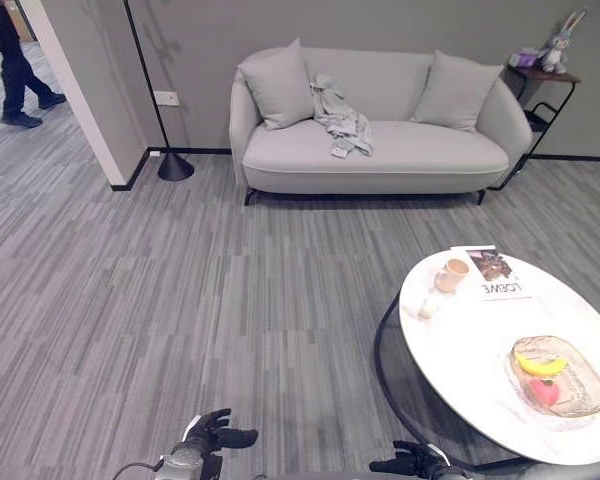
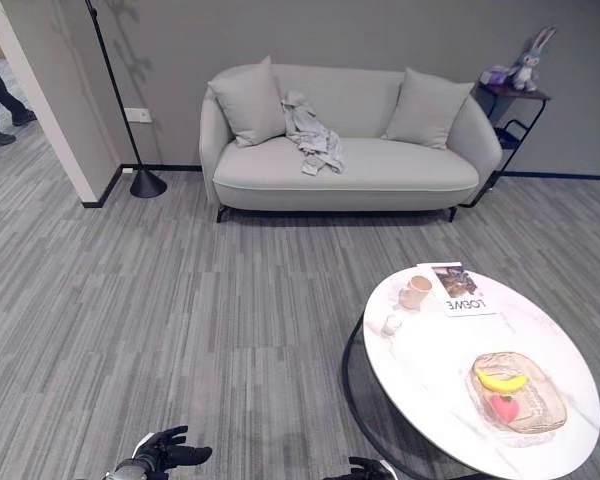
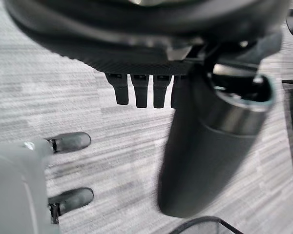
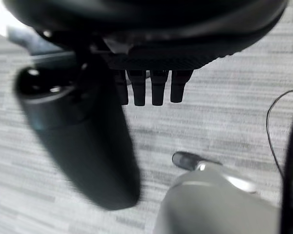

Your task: Hang the clothes on the sofa on the clothes rack.

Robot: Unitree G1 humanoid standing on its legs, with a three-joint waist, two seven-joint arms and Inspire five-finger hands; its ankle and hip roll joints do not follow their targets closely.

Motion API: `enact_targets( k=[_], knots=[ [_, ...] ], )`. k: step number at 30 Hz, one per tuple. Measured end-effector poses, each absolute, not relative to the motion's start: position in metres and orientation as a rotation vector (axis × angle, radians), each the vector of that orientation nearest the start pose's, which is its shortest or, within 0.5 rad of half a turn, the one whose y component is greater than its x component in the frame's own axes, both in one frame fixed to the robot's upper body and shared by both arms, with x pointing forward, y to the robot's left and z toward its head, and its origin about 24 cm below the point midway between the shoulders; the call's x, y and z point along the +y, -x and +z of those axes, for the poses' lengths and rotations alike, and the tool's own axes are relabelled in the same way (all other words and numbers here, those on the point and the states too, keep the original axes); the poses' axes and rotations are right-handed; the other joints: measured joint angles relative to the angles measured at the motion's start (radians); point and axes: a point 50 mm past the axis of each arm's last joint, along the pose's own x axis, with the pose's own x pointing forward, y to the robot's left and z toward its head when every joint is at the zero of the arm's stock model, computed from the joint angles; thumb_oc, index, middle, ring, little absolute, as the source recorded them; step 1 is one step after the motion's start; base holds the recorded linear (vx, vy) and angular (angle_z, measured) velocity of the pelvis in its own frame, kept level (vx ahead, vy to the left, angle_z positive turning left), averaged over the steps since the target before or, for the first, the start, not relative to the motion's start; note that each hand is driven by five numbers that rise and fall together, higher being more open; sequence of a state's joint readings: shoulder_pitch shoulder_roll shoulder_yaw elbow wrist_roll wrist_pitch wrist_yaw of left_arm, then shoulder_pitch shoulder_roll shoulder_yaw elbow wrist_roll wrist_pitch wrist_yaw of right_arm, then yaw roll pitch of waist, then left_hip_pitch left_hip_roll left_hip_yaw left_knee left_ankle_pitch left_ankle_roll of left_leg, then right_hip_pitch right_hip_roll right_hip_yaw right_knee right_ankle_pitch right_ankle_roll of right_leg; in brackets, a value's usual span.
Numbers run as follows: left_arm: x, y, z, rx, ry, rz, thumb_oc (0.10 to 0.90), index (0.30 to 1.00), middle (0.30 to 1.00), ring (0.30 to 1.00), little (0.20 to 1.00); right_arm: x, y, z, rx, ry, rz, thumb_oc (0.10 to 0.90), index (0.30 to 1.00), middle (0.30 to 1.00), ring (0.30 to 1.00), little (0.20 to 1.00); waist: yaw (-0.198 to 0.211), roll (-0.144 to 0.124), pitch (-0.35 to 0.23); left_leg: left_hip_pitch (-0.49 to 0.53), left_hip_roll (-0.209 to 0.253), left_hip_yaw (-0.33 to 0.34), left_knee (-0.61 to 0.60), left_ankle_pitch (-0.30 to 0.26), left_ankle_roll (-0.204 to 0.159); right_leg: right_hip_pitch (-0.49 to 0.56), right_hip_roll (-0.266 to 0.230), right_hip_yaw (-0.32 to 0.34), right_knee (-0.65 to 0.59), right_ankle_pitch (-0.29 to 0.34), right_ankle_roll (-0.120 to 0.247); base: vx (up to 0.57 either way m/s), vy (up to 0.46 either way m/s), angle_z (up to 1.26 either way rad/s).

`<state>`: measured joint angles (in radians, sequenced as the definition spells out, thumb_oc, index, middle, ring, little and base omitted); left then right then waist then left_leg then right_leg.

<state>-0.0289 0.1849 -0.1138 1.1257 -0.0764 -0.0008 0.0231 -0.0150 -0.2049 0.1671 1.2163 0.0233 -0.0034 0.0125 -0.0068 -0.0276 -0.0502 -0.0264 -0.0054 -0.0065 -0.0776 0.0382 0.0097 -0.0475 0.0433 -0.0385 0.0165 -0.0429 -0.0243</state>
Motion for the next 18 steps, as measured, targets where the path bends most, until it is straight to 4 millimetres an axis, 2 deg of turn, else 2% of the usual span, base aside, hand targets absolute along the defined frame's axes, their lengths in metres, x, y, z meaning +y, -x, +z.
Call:
enact_targets(
  k=[3, 9, 13, 18],
  knots=[
    [0.2113, -0.1231, -0.1546, 1.098, -0.18, 0.063, 0.8, 0.9, 0.9, 0.9, 0.9, -0.2149, -0.0984, -0.163, 1.204, 0.25, 0.028, 0.8, 0.9, 0.9, 0.9, 0.9, 0.002, 0.012, 0.005, 0.002, -0.001, -0.001, -0.007, 0.001, 0.001, 0.003, -0.001, -0.003, -0.014, 0.007, -0.005, 0.01, -0.004, 0.01],
    [0.2094, -0.126, -0.154, 1.09, -0.184, 0.051, 0.8, 0.9, 0.9, 0.9, 0.9, -0.215, -0.0992, -0.1627, 1.201, 0.249, 0.026, 0.8, 0.9, 0.9, 0.9, 0.9, -0.006, 0.0, 0.019, 0.02, 0.0, 0.0, -0.013, -0.001, -0.002, 0.029, 0.001, -0.002, -0.036, 0.008, -0.004, 0.0, -0.005, 0.0],
    [0.2098, -0.1244, -0.1544, 1.095, -0.183, 0.053, 0.8, 0.9, 0.9, 0.9, 0.9, -0.2149, -0.0994, -0.1625, 1.197, 0.247, 0.025, 0.8, 0.9, 0.9, 0.9, 0.9, -0.025, 0.002, 0.034, 0.018, 0.001, 0.003, -0.013, -0.001, -0.002, 0.032, 0.001, 0.003, -0.05, 0.017, -0.002, 0.01, -0.019, -0.02],
    [0.2096, -0.1256, -0.1541, 1.091, -0.183, 0.053, 0.8, 0.9, 0.9, 0.9, 0.9, -0.2167, -0.0983, -0.1625, 1.2, 0.236, 0.009, 0.8, 0.9, 0.9, 0.9, 0.9, -0.027, 0.004, 0.036, 0.018, 0.002, 0.004, -0.013, -0.001, -0.002, 0.032, 0.002, 0.005, -0.053, 0.02, -0.002, 0.01, -0.019, -0.02]
  ],
)
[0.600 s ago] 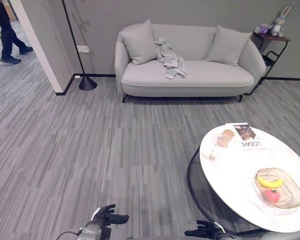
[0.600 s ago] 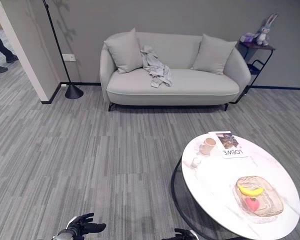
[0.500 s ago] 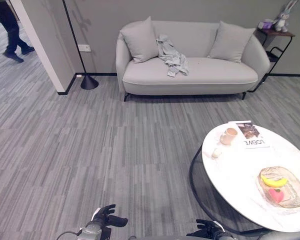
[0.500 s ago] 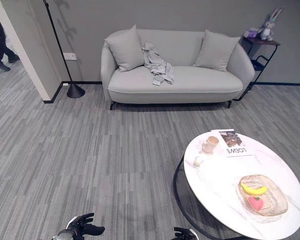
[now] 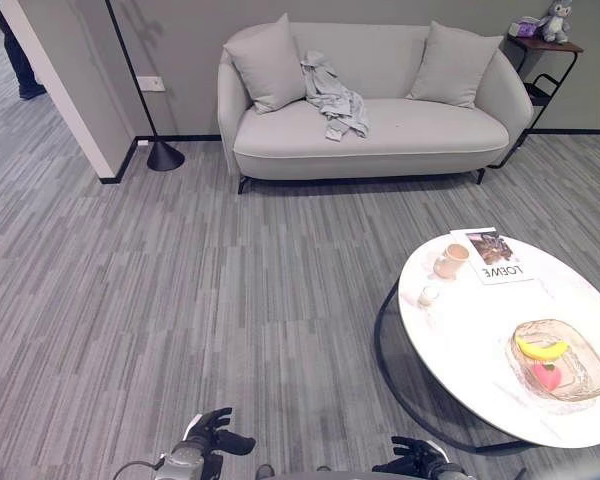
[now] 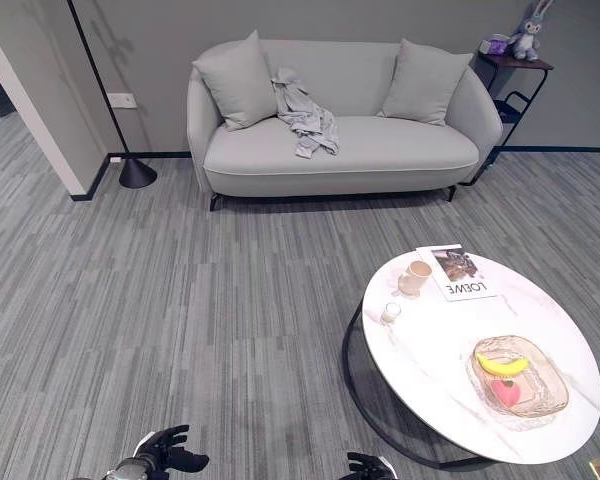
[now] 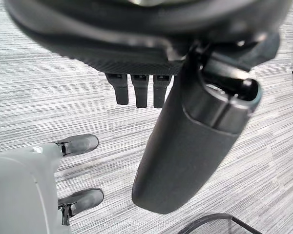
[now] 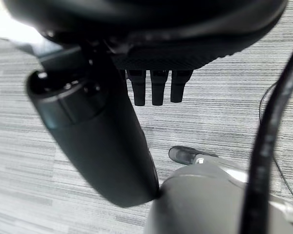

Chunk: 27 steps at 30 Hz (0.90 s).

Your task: Hang the clothes on the sofa on the clothes rack.

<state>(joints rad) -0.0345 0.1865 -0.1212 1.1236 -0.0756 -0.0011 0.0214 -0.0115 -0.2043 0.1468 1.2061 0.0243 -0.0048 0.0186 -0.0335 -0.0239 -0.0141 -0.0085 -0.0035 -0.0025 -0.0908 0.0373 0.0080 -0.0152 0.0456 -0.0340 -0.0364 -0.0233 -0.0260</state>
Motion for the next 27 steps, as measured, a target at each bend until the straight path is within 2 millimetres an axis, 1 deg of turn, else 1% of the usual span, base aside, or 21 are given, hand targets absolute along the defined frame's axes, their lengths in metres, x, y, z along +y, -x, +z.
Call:
enact_targets(
  k=[11, 14, 19, 21, 23, 26, 27],
  knots=[
    [0.209, -0.126, -0.154, 1.087, -0.176, 0.047, 0.8, 0.9, 0.9, 0.9, 0.9, -0.217, -0.1, -0.162, 1.192, 0.234, 0.007, 0.8, 0.9, 0.9, 0.9, 0.9, -0.001, 0.006, 0.003, -0.002, 0.003, -0.002, -0.001, -0.001, -0.001, -0.001, 0.003, -0.001, 0.0, 0.0, 0.0, 0.02, -0.017, 0.0],
    [0.208, -0.129, -0.152, 1.07, -0.174, 0.044, 0.8, 0.9, 0.9, 0.9, 0.9, -0.216, -0.102, -0.161, 1.182, 0.235, 0.01, 0.8, 0.9, 0.9, 0.9, 0.9, 0.0, 0.007, 0.003, -0.004, 0.006, -0.003, -0.001, -0.002, -0.003, -0.001, 0.006, -0.001, -0.003, 0.0, -0.001, 0.05, -0.051, 0.0],
    [0.21, -0.141, -0.145, 1.013, -0.137, 0.07, 0.8, 0.9, 0.9, 0.9, 0.9, -0.213, -0.116, -0.155, 1.107, 0.231, 0.023, 0.8, 0.9, 0.9, 0.9, 0.9, 0.001, 0.007, 0.003, -0.006, 0.011, -0.003, 0.0, -0.004, -0.007, 0.003, 0.011, 0.0, -0.017, 0.004, -0.005, 0.1, -0.098, 0.0],
    [0.212, -0.142, -0.144, 1.005, -0.135, 0.076, 0.8, 0.9, 0.9, 0.9, 0.9, -0.212, -0.119, -0.154, 1.09, 0.23, 0.027, 0.8, 0.9, 0.9, 0.9, 0.9, 0.001, 0.007, 0.003, -0.006, 0.012, -0.003, 0.0, -0.004, -0.007, 0.003, 0.012, 0.0, -0.018, 0.004, -0.006, 0.08, -0.082, 0.0],
    [0.215, -0.145, -0.142, 0.993, -0.131, 0.09, 0.8, 0.9, 0.9, 0.9, 0.9, -0.21, -0.127, -0.149, 1.048, 0.227, 0.042, 0.8, 0.9, 0.9, 0.9, 0.9, 0.0, 0.006, 0.005, -0.013, 0.017, -0.004, 0.0, -0.006, -0.01, 0.002, 0.016, 0.0, -0.028, 0.006, -0.01, 0.16, -0.105, 0.01],
    [0.216, -0.149, -0.138, 0.961, -0.111, 0.107, 0.8, 0.9, 0.9, 0.9, 0.9, -0.212, -0.131, -0.146, 1.022, 0.231, 0.045, 0.8, 0.9, 0.9, 0.9, 0.9, 0.001, 0.005, 0.011, -0.018, 0.022, -0.005, 0.001, -0.005, -0.016, 0.001, 0.023, 0.0, -0.035, 0.01, -0.013, 0.1, -0.115, 0.07],
    [0.217, -0.16, -0.133, 0.919, -0.09, 0.119, 0.8, 0.9, 0.9, 0.9, 0.9, -0.213, -0.136, -0.145, 1.01, 0.241, 0.048, 0.8, 0.9, 0.9, 0.9, 0.9, 0.001, -0.013, 0.04, -0.073, 0.012, -0.024, 0.098, -0.015, -0.041, -0.004, 0.022, 0.004, -0.029, 0.0, -0.019, -0.04, -0.296, 0.27]
  ],
)
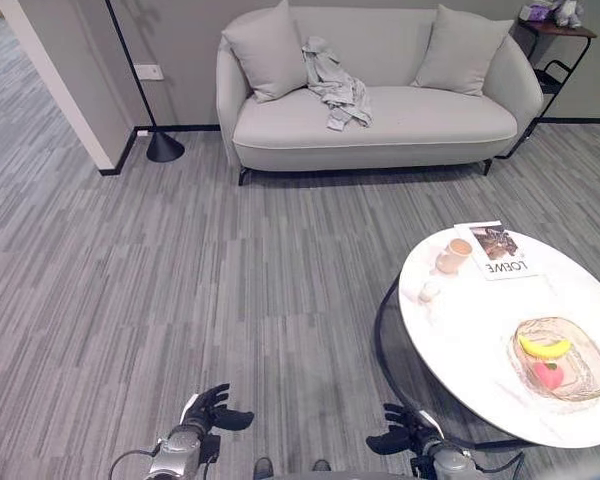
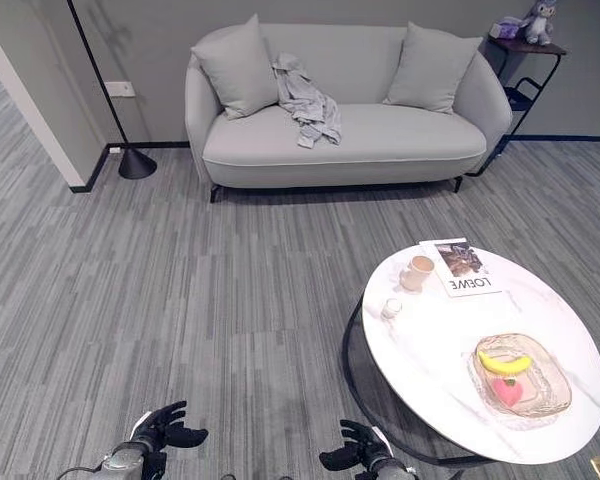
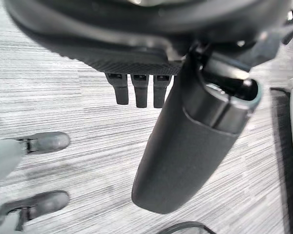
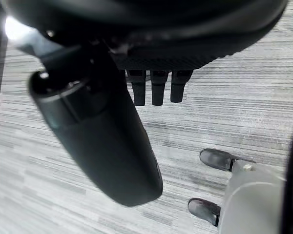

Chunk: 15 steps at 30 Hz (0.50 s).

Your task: Hang the clothes on the sofa on the clothes rack.

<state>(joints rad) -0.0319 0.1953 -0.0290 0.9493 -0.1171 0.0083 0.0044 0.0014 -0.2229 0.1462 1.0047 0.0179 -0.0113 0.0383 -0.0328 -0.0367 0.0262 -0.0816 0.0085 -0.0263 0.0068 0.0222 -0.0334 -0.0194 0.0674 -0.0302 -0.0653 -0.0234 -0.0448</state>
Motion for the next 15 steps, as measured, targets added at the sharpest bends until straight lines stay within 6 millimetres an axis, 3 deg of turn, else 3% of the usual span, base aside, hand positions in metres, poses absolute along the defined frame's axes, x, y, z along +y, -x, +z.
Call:
enact_targets(
  k=[1, 2, 3, 4, 5, 6, 7, 8, 9, 10, 11, 12, 13, 14, 15],
  knots=[
    [0.218, -0.17, -0.126, 0.876, -0.084, 0.124, 0.8, 0.9, 0.9, 0.9, 0.9, -0.214, -0.142, -0.142, 0.992, 0.249, 0.051, 0.8, 0.9, 0.9, 0.9, 0.9, 0.008, -0.032, 0.032, -0.099, -0.023, -0.014, 0.15, 0.003, -0.006, -0.021, -0.015, 0.034, 0.004, 0.005, -0.005, 0.11, -0.31, 0.37],
    [0.213, -0.19, -0.111, 0.774, -0.078, 0.105, 0.8, 0.9, 0.9, 0.9, 0.9, -0.221, -0.153, -0.131, 0.92, 0.272, 0.045, 0.8, 0.9, 0.9, 0.9, 0.9, 0.044, -0.058, 0.104, -0.393, -0.043, -0.05, 0.605, 0.092, -0.085, -0.119, -0.011, 0.014, 0.135, 0.002, -0.094, 0.59, -0.232, 0.47],
    [0.21, -0.209, -0.099, 0.701, -0.07, 0.082, 0.8, 0.9, 0.9, 0.9, 0.9, -0.224, -0.161, -0.127, 0.886, 0.226, -0.008, 0.8, 0.9, 0.9, 0.9, 0.9, 0.095, -0.104, 0.182, -0.705, -0.104, -0.043, 1.028, 0.318, -0.105, -0.131, -0.031, 0.024, 0.194, -0.053, -0.135, 0.85, -0.024, 0.38],
    [0.209, -0.22, -0.084, 0.593, 0.067, 0.091, 0.8, 0.9, 0.9, 0.9, 0.9, -0.229, -0.154, -0.134, 0.944, 0.19, -0.085, 0.8, 0.9, 0.9, 0.9, 0.9, 0.159, -0.098, 0.216, -0.856, -0.049, 0.083, 1.031, 0.127, -0.014, -0.101, -0.009, 0.038, 0.18, -0.082, -0.105, 1.22, 0.087, 0.0],
    [0.213, -0.208, -0.09, 0.618, 0.0, 0.08, 0.8, 0.9, 0.9, 0.9, 0.9, -0.237, -0.149, -0.138, 0.991, 0.212, -0.087, 0.8, 0.9, 0.9, 0.9, 0.9, 0.18, -0.006, 0.167, -0.726, 0.008, 0.158, 0.208, 0.021, 0.008, 0.008, 0.043, 0.055, 0.065, -0.161, 0.042, 1.27, 0.203, -1.0],
    [0.222, -0.193, -0.1, 0.678, -0.017, 0.107, 0.8, 0.9, 0.9, 0.9, 0.9, -0.238, -0.156, -0.137, 0.997, 0.243, -0.066, 0.8, 0.9, 0.9, 0.9, 0.9, 0.201, 0.004, 0.158, -0.696, 0.015, 0.101, 0.032, 0.003, -0.001, 0.016, 0.036, 0.052, 0.068, -0.092, -0.001, 1.33, 0.258, -1.2],
    [0.225, -0.18, -0.114, 0.781, -0.028, 0.125, 0.8, 0.9, 0.9, 0.9, 0.9, -0.242, -0.161, -0.134, 0.981, 0.254, -0.065, 0.8, 0.9, 0.9, 0.9, 0.9, 0.187, 0.031, 0.157, -0.668, 0.002, 0.104, 0.015, -0.034, 0.008, 0.037, 0.041, 0.042, 0.067, -0.075, -0.03, 0.79, 0.213, -0.89],
    [0.229, -0.161, -0.128, 0.909, -0.047, 0.134, 0.8, 0.9, 0.9, 0.9, 0.9, -0.242, -0.148, -0.139, 1.023, 0.233, -0.071, 0.8, 0.9, 0.9, 0.9, 0.9, 0.164, 0.011, 0.148, -0.648, -0.047, 0.121, 0.191, -0.044, 0.022, 0.085, 0.011, 0.04, 0.06, -0.091, 0.021, 0.55, 0.151, -0.83],
    [0.234, -0.112, -0.147, 1.061, -0.036, 0.196, 0.8, 0.9, 0.9, 0.9, 0.9, -0.23, -0.102, -0.158, 1.153, 0.209, -0.046, 0.8, 0.9, 0.9, 0.9, 0.9, 0.176, -0.052, 0.028, -0.566, -0.145, 0.096, 0.295, -0.014, 0.07, 0.049, -0.069, 0.064, 0.142, -0.189, 0.196, 0.77, 0.24, -1.2],
    [0.235, -0.097, -0.151, 1.101, -0.029, 0.21, 0.8, 0.9, 0.9, 0.9, 0.9, -0.234, -0.106, -0.155, 1.14, 0.23, -0.026, 0.8, 0.9, 0.9, 0.9, 0.9, 0.177, -0.068, 0.005, -0.471, -0.177, 0.096, 0.286, -0.009, 0.082, 0.04, -0.06, 0.117, 0.231, -0.166, 0.08, 0.98, 0.321, -1.06],
    [0.219, -0.101, -0.154, 1.108, 0.004, 0.17, 0.8, 0.9, 0.9, 0.9, 0.9, -0.248, -0.099, -0.153, 1.161, 0.259, -0.052, 0.8, 0.9, 0.9, 0.9, 0.9, 0.12, 0.013, -0.02, -0.393, -0.197, 0.138, 0.382, -0.072, 0.268, -0.016, 0.018, 0.101, 0.383, -0.24, 0.001, 1.05, 0.38, -0.49],
    [0.207, -0.103, -0.156, 1.107, 0.02, 0.133, 0.8, 0.9, 0.9, 0.9, 0.9, -0.258, -0.09, -0.15, 1.162, 0.281, -0.066, 0.8, 0.9, 0.9, 0.9, 0.9, 0.096, 0.089, -0.059, -0.305, -0.18, 0.127, 0.391, -0.099, 0.311, -0.187, 0.104, 0.041, 0.762, -0.244, -0.013, 0.74, 0.227, -0.01],
    [0.206, -0.121, -0.152, 1.069, 0.002, 0.113, 0.8, 0.9, 0.9, 0.9, 0.9, -0.249, -0.105, -0.148, 1.112, 0.272, -0.051, 0.8, 0.9, 0.9, 0.9, 0.9, 0.041, 0.037, -0.011, -0.193, -0.224, 0.114, 0.371, -0.215, 0.303, -0.378, 0.001, 0.033, 1.182, -0.237, -0.079, 0.94, 0.114, -0.57],
    [0.202, -0.132, -0.15, 1.039, -0.01, 0.087, 0.8, 0.9, 0.9, 0.9, 0.9, -0.24, -0.098, -0.152, 1.122, 0.235, -0.052, 0.8, 0.9, 0.9, 0.9, 0.9, 0.022, 0.093, -0.002, -0.006, -0.164, 0.075, 0.205, -0.22, 0.207, -0.557, -0.012, 0.042, 1.057, -0.21, -0.035, 1.14, -0.125, -0.39],
    [0.203, -0.132, -0.15, 1.031, -0.006, 0.098, 0.8, 0.9, 0.9, 0.9, 0.9, -0.244, -0.097, -0.151, 1.124, 0.248, -0.056, 0.8, 0.9, 0.9, 0.9, 0.9, 0.001, 0.099, -0.003, 0.056, -0.141, 0.037, 0.147, -0.216, 0.152, -0.576, 0.008, 0.032, 0.966, -0.209, -0.026, 1.14, -0.171, -0.09]
  ],
)
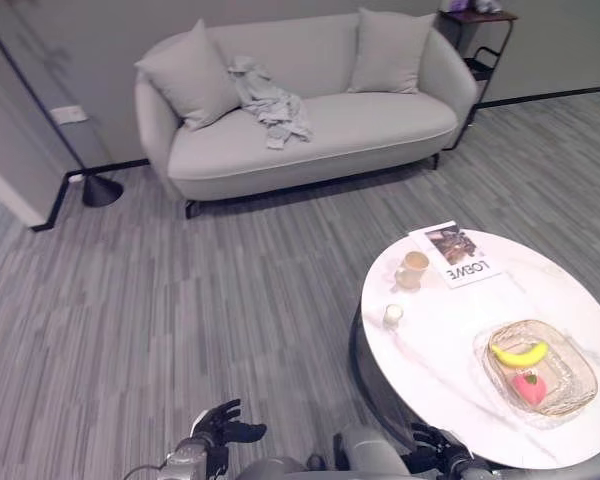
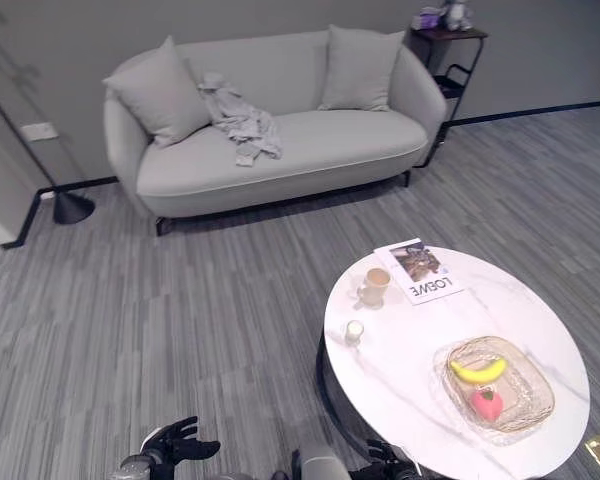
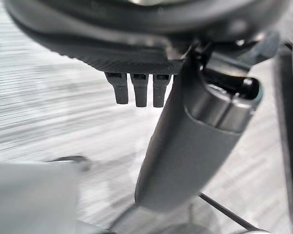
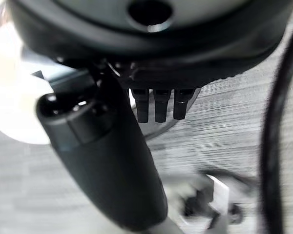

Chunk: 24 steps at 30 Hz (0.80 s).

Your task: Hang the clothes on the sofa on the clothes rack.

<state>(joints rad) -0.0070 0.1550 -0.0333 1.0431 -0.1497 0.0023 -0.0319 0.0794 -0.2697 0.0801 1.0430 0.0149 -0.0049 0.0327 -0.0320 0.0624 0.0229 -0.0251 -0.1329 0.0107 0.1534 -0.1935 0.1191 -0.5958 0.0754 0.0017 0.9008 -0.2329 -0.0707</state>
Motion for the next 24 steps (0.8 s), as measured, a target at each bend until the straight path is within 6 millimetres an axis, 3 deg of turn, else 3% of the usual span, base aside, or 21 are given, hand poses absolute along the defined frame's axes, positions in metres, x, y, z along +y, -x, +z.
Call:
enact_targets(
  k=[1, 2, 3, 4, 5, 6, 7, 8, 9, 10, 11, 12, 13, 14, 15, 18, 19, 20, 22, 23, 24],
  knots=[
    [0.207, -0.132, -0.149, 1.028, -0.005, 0.114, 0.8, 0.9, 0.9, 0.9, 0.9, -0.249, -0.093, -0.148, 1.113, 0.272, -0.034, 0.8, 0.9, 0.9, 0.9, 0.9, -0.025, 0.026, -0.012, 0.05, 0.033, -0.04, -0.043, 0.024, -0.077, 0.001, 0.055, 0.003, -0.203, 0.009, 0.027, 0.91, -0.182, 0.41],
    [0.218, -0.129, -0.148, 1.016, -0.012, 0.151, 0.8, 0.9, 0.9, 0.9, 0.9, -0.246, -0.097, -0.143, 1.073, 0.319, 0.024, 0.8, 0.9, 0.9, 0.9, 0.9, -0.035, 0.05, -0.021, 0.038, 0.058, -0.125, -0.025, 0.049, -0.09, 0.046, 0.135, 0.067, -0.601, 0.032, 0.09, 0.53, -0.134, 0.38],
    [0.223, -0.129, -0.147, 1.013, -0.018, 0.164, 0.8, 0.9, 0.9, 0.9, 0.9, -0.244, -0.098, -0.141, 1.055, 0.327, 0.039, 0.8, 0.9, 0.9, 0.9, 0.9, -0.04, 0.044, -0.025, 0.045, 0.065, -0.15, -0.025, 0.054, -0.092, 0.072, 0.154, 0.092, -0.78, 0.04, 0.103, 0.5, -0.173, 0.57],
    [0.241, -0.146, -0.138, 0.978, -0.065, 0.202, 0.8, 0.9, 0.9, 0.9, 0.9, -0.24, -0.111, -0.137, 0.997, 0.317, 0.044, 0.8, 0.9, 0.9, 0.9, 0.9, -0.083, -0.025, 0.035, 0.129, 0.049, -0.241, -0.056, 0.061, -0.106, 0.095, 0.165, 0.077, -1.004, 0.08, 0.137, 0.5, -0.201, 1.08],
    [0.243, -0.15, -0.136, 0.975, -0.077, 0.211, 0.8, 0.9, 0.9, 0.9, 0.9, -0.24, -0.104, -0.142, 1.038, 0.309, 0.032, 0.8, 0.9, 0.9, 0.9, 0.9, -0.105, -0.054, 0.052, 0.191, 0.029, -0.253, -0.066, 0.054, -0.116, 0.123, 0.125, 0.024, -1.0, 0.131, 0.09, 0.52, -0.228, 1.7],
    [0.228, -0.146, -0.138, 0.957, -0.052, 0.17, 0.8, 0.9, 0.9, 0.9, 0.9, -0.246, -0.065, -0.155, 1.195, 0.294, 0.004, 0.8, 0.9, 0.9, 0.9, 0.9, -0.06, -0.11, 0.009, 0.299, -0.042, -0.224, -0.018, 0.047, -0.127, 0.272, 0.049, -0.01, -0.911, 0.167, -0.006, 0.69, -0.39, 1.27],
    [0.218, -0.138, -0.142, 0.965, -0.021, 0.161, 0.8, 0.9, 0.9, 0.9, 0.9, -0.249, -0.056, -0.156, 1.233, 0.296, -0.004, 0.8, 0.9, 0.9, 0.9, 0.9, -0.026, -0.12, -0.014, 0.313, -0.048, -0.207, 0.038, 0.037, -0.138, 0.302, 0.045, -0.001, -0.908, 0.276, -0.023, 0.54, -0.466, 1.14],
    [0.198, -0.131, -0.147, 0.982, 0.034, 0.138, 0.8, 0.9, 0.9, 0.9, 0.9, -0.247, -0.059, -0.158, 1.234, 0.282, -0.012, 0.8, 0.9, 0.9, 0.9, 0.9, -0.007, -0.096, -0.018, 0.188, -0.053, -0.163, 0.39, 0.057, -0.202, 0.319, 0.035, -0.024, -0.819, 0.346, -0.061, 0.53, -0.513, 1.38],
    [0.189, -0.156, -0.133, 0.871, 0.045, 0.097, 0.8, 0.9, 0.9, 0.9, 0.9, -0.238, -0.077, -0.159, 1.207, 0.277, 0.026, 0.8, 0.9, 0.9, 0.9, 0.9, 0.046, -0.109, 0.015, -0.21, 0.011, -0.026, 0.975, 0.095, -0.154, 0.252, 0.035, -0.072, -0.676, 0.279, -0.094, 0.31, -0.312, 1.55],
    [0.195, -0.177, -0.117, 0.762, 0.048, 0.091, 0.8, 0.9, 0.9, 0.9, 0.9, -0.229, -0.108, -0.154, 1.135, 0.276, 0.061, 0.8, 0.9, 0.9, 0.9, 0.9, 0.113, -0.167, 0.076, -0.49, 0.084, 0.064, 1.217, 0.104, -0.117, 0.24, 0.031, -0.083, -0.618, 0.223, -0.119, 0.55, -0.17, 1.17],
    [0.225, -0.18, -0.108, 0.735, 0.094, 0.17, 0.8, 0.9, 0.9, 0.9, 0.9, -0.219, -0.144, -0.144, 1.025, 0.219, 0.026, 0.8, 0.9, 0.9, 0.9, 0.9, 0.13, -0.254, 0.159, -0.607, 0.159, 0.117, 1.048, 0.09, -0.077, 0.38, 0.035, -0.07, -0.715, 0.227, -0.086, 0.61, 0.009, 0.36],
    [0.245, -0.176, -0.105, 0.734, 0.031, 0.208, 0.8, 0.9, 0.9, 0.9, 0.9, -0.221, -0.157, -0.136, 0.944, 0.17, -0.036, 0.8, 0.9, 0.9, 0.9, 0.9, 0.141, -0.274, 0.172, -0.607, 0.188, 0.121, 0.737, 0.105, -0.063, 0.496, 0.033, -0.083, -0.817, 0.18, 0.026, 0.79, 0.137, -0.12],
    [0.252, -0.163, -0.109, 0.76, 0.016, 0.231, 0.8, 0.9, 0.9, 0.9, 0.9, -0.234, -0.168, -0.126, 0.876, 0.185, -0.07, 0.8, 0.9, 0.9, 0.9, 0.9, 0.15, -0.215, 0.16, -0.525, 0.251, 0.078, 0.266, 0.146, -0.084, 0.522, 0.036, -0.145, -0.707, 0.043, 0.029, 0.6, 0.166, -0.69],
    [0.256, -0.149, -0.113, 0.78, 0.018, 0.257, 0.8, 0.9, 0.9, 0.9, 0.9, -0.249, -0.176, -0.115, 0.817, 0.237, -0.081, 0.8, 0.9, 0.9, 0.9, 0.9, 0.15, -0.201, 0.133, -0.467, 0.257, 0.028, -0.061, 0.192, -0.136, 0.509, -0.014, -0.114, -0.686, 0.069, 0.028, 0.37, 0.118, -0.64],
    [0.249, -0.143, -0.125, 0.863, 0.041, 0.266, 0.8, 0.9, 0.9, 0.9, 0.9, -0.275, -0.175, -0.107, 0.816, 0.304, -0.14, 0.8, 0.9, 0.9, 0.9, 0.9, 0.124, -0.124, 0.129, -0.471, 0.255, -0.044, -0.252, 0.191, -0.166, 0.602, 0.022, -0.138, -0.754, 0.056, -0.04, 0.28, 0.108, -0.49],
    [0.25, -0.134, -0.13, 0.908, 0.047, 0.281, 0.8, 0.9, 0.9, 0.9, 0.9, -0.274, -0.158, -0.119, 0.917, 0.295, -0.133, 0.8, 0.9, 0.9, 0.9, 0.9, 0.135, -0.156, 0.145, -0.44, 0.159, -0.012, -0.156, 0.244, -0.094, 0.723, -0.014, -0.078, -0.841, 0.04, 0.003, 0.52, 0.391, -0.33],
    [0.237, -0.112, -0.143, 0.971, 0.119, 0.313, 0.8, 0.9, 0.9, 0.9, 0.9, -0.271, -0.127, -0.132, 1.011, 0.261, -0.138, 0.8, 0.9, 0.9, 0.9, 0.9, 0.133, -0.128, 0.113, -0.29, 0.095, 0.031, -0.171, 0.284, 0.041, 0.753, -0.005, -0.019, -0.749, 0.011, 0.051, 0.37, 0.332, -0.7],
    [0.233, -0.099, -0.148, 1.011, 0.128, 0.317, 0.8, 0.9, 0.9, 0.9, 0.9, -0.263, -0.118, -0.138, 1.038, 0.246, -0.13, 0.8, 0.9, 0.9, 0.9, 0.9, 0.132, -0.107, 0.084, -0.204, 0.089, -0.021, -0.254, 0.389, 0.131, 0.747, 0.02, 0.005, -0.658, 0.002, 0.068, 0.28, 0.23, -0.9],
    [0.236, -0.094, -0.15, 1.047, 0.095, 0.304, 0.8, 0.9, 0.9, 0.9, 0.9, -0.236, -0.104, -0.149, 1.082, 0.215, -0.025, 0.8, 0.9, 0.9, 0.9, 0.9, 0.097, -0.145, 0.029, -0.175, 0.085, -0.006, -0.249, 0.407, 0.085, 0.673, -0.051, 0.0, -0.606, -0.057, 0.045, 0.21, 0.18, -0.58],
    [0.233, -0.104, -0.148, 1.028, 0.082, 0.28, 0.8, 0.9, 0.9, 0.9, 0.9, -0.233, -0.108, -0.148, 1.061, 0.208, -0.014, 0.8, 0.9, 0.9, 0.9, 0.9, 0.075, -0.145, 0.024, -0.167, 0.081, -0.02, -0.247, 0.401, 0.079, 0.65, -0.089, -0.001, -0.66, -0.047, 0.062, 0.32, 0.289, -0.32],
    [0.229, -0.129, -0.143, 0.971, 0.078, 0.252, 0.8, 0.9, 0.9, 0.9, 0.9, -0.229, -0.112, -0.147, 1.053, 0.209, -0.006, 0.8, 0.9, 0.9, 0.9, 0.9, 0.069, -0.143, 0.024, -0.136, 0.071, -0.006, -0.243, 0.386, 0.061, 0.63, -0.154, -0.007, -0.802, 0.026, 0.107, 0.29, 0.277, -0.14]
  ],
)
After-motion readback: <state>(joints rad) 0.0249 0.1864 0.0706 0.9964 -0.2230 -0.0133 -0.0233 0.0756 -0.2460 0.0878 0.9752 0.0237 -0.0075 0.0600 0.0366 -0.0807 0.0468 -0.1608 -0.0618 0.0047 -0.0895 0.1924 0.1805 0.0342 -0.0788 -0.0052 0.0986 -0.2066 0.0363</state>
